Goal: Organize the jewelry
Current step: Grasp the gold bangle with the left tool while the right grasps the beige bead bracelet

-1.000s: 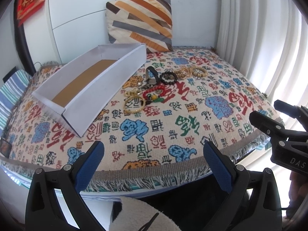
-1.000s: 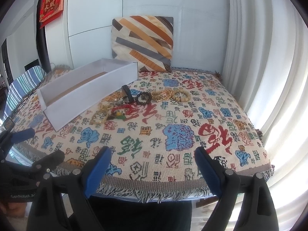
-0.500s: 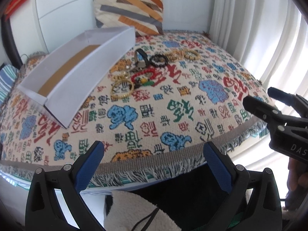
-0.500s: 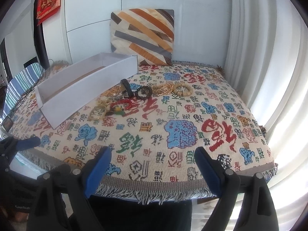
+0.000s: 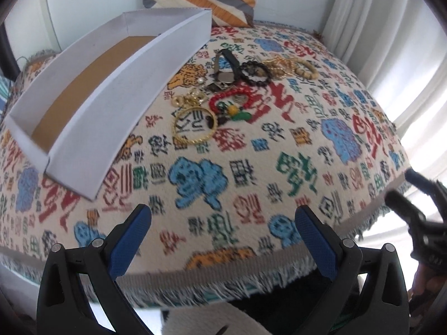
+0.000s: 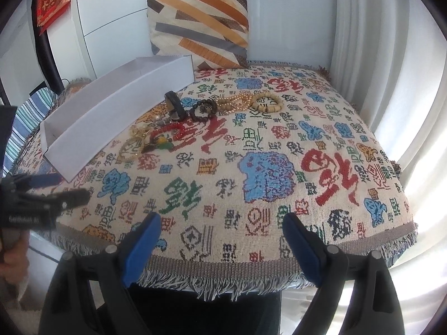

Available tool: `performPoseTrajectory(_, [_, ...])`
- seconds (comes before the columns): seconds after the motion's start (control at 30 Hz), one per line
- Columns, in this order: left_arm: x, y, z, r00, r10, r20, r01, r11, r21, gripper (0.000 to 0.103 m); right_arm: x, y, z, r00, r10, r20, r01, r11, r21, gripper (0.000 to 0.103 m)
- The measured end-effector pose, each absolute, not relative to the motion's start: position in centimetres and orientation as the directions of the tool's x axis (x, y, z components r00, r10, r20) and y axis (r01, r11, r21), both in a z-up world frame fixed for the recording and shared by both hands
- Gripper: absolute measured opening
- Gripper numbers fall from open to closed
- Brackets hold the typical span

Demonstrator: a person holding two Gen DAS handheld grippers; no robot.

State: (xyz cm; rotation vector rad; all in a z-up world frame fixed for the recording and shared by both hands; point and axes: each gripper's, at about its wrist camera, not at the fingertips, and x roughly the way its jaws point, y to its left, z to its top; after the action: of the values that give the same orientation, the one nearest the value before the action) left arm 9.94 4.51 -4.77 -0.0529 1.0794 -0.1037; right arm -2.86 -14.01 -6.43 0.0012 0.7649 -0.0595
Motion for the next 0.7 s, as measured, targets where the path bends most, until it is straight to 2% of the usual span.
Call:
performPoseTrajectory(0.23, [17.4,5.7,-8.1,0.373,-0.164,-0.913,0.13,0.984,-0.123,0.102,-2.4,-14.9,-7.1,0.701,-0.041,-0.712,0.064,0.998,0.006,0.091])
performPoseTrajectory(0.4, [21.4,7.0,-11.2,0.324,-0.151,-0.934,0.072,0.988,-0.135,0.102,-2.2,-16.4,-7.1,0.689,-0.039,-0.724,0.082,0.996,0.024,0.091])
performPoseTrajectory(0.5, [22.9,7.5,-12.4,0.317,-0.125,-0.94,0.04,0.992,-0.119,0.102,-1.3,-18.0,-6.6,0.669,0.012,-0.743,0.062,0.996,0.071,0.09])
performPoseTrajectory(0.7, [23.9,8.3,-13.4,0.343,-0.119,-0.932,0.032,0.993,-0.116,0.102,4.2,-23.1,-4.1,0.628,0.055,-0.776,0.044,0.993,0.105,0.091])
